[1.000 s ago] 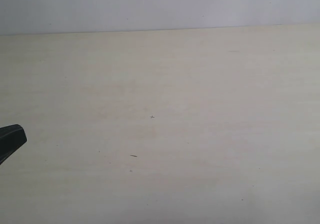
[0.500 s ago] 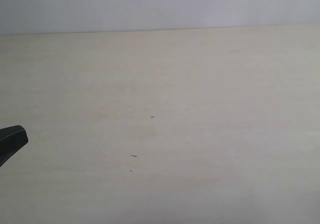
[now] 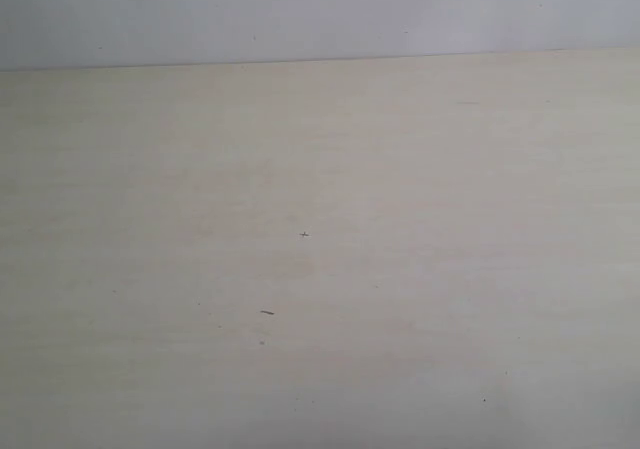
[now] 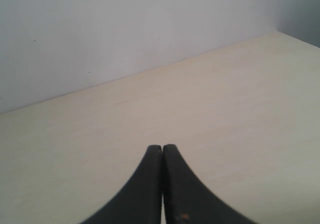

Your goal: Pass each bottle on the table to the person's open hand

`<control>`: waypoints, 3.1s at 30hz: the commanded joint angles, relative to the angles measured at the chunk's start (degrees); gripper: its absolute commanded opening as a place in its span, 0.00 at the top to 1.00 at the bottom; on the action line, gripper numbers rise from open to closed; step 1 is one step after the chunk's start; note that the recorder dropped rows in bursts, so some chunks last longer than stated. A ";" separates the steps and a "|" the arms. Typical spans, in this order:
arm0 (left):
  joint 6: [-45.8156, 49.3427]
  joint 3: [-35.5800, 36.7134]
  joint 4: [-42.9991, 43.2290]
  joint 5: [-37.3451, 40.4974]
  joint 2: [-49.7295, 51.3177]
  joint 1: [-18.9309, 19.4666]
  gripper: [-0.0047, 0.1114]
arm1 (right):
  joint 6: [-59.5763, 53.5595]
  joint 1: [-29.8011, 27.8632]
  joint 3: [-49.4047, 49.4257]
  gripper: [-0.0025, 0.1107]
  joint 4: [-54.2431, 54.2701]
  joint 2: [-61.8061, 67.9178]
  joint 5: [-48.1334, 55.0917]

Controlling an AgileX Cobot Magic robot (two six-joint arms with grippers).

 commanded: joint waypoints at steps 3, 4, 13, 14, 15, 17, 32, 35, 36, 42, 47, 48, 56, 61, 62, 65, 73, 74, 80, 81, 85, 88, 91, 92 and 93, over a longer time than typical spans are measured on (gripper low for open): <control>-1.44 0.19 -0.82 1.61 -0.29 1.19 0.96 | -0.19 -0.38 0.27 0.98 -0.35 -0.31 -0.58; -1.44 0.19 -1.61 1.61 -0.18 1.24 0.96 | -0.19 -0.38 0.27 0.98 -0.35 -0.31 -0.58; -1.44 -5.63 -2.60 1.50 2.11 1.24 0.96 | -0.19 -0.38 0.27 0.98 -0.35 -0.31 -0.58; -1.44 -5.39 -2.60 1.50 1.10 1.24 0.96 | -0.19 -0.38 0.27 0.98 -0.35 -0.31 -0.58; -1.44 -5.11 -2.60 1.66 -0.15 1.24 0.96 | -0.19 -0.38 0.27 0.98 -0.35 -0.31 -0.58; -1.44 -4.52 -2.60 1.91 -2.66 1.24 0.96 | -0.19 -0.38 0.27 0.98 -0.35 -0.31 -0.58; -8.37 -4.30 -2.06 4.42 -14.74 8.85 0.96 | -0.19 -0.38 0.27 0.98 -0.35 -0.31 -0.58; -5.92 -4.05 0.61 5.88 -14.74 9.87 0.96 | -0.19 -0.38 0.27 0.98 -0.35 -0.31 -0.58; -5.83 -4.05 1.09 6.63 -14.74 9.87 0.96 | -0.17 -0.38 0.27 0.98 -0.20 -0.31 -0.58; -21.07 -0.18 12.59 7.57 -14.74 9.87 0.96 | -0.17 -0.38 0.27 0.98 -0.20 -0.31 -0.58; -41.61 4.58 36.18 5.13 -14.74 9.87 0.96 | -0.17 -0.26 0.27 0.98 -0.18 -0.31 -0.58; -41.75 4.58 36.93 6.56 -14.74 9.87 0.96 | -0.17 0.17 0.27 0.98 -0.09 -0.31 -0.58; -42.13 4.58 37.52 10.71 -14.74 9.09 0.96 | -0.17 0.48 0.27 0.98 -0.09 -0.31 -0.44; -42.78 4.58 38.11 10.71 -14.74 4.11 0.96 | -0.17 0.48 0.27 0.98 -0.09 -0.31 -0.44; -42.78 4.58 38.25 10.71 -14.74 2.95 0.96 | -0.17 0.48 0.27 0.98 -0.09 -0.31 -0.44; -42.78 4.58 38.38 10.71 -14.74 0.62 0.96 | -0.17 0.48 0.27 0.98 -0.09 -0.31 -0.44; -42.78 4.58 38.38 10.71 -14.74 0.17 0.96 | -0.17 0.48 0.27 0.98 -0.09 -0.31 -0.44; -42.78 4.58 38.38 10.71 -14.74 0.17 0.96 | -0.17 0.48 0.27 0.98 -0.09 -0.31 -0.44; -42.78 4.58 38.38 10.71 -14.74 0.17 0.96 | -0.17 0.48 0.27 0.98 -0.09 -0.31 -0.44; -42.78 4.58 38.38 10.71 -14.74 0.17 0.96 | -0.17 0.48 0.27 0.98 -0.09 -0.31 -0.44; -42.78 4.58 38.38 10.71 -14.74 0.17 0.96 | -0.17 0.48 0.27 0.98 -0.09 -0.31 -0.44; -42.78 4.58 38.38 10.71 -14.74 0.17 0.96 | -0.17 0.48 0.27 0.98 -0.09 -0.31 -0.44; -42.78 4.58 38.38 10.71 -14.74 0.17 0.96 | -0.17 0.48 0.27 0.98 -0.09 -0.31 -0.44; -42.78 4.58 38.38 10.71 -14.74 0.17 0.96 | -0.17 0.48 0.27 0.98 -0.09 -0.31 -0.44; -42.78 4.58 38.38 10.71 -14.74 0.17 0.96 | -0.17 0.48 0.27 0.98 -0.09 -0.31 -0.44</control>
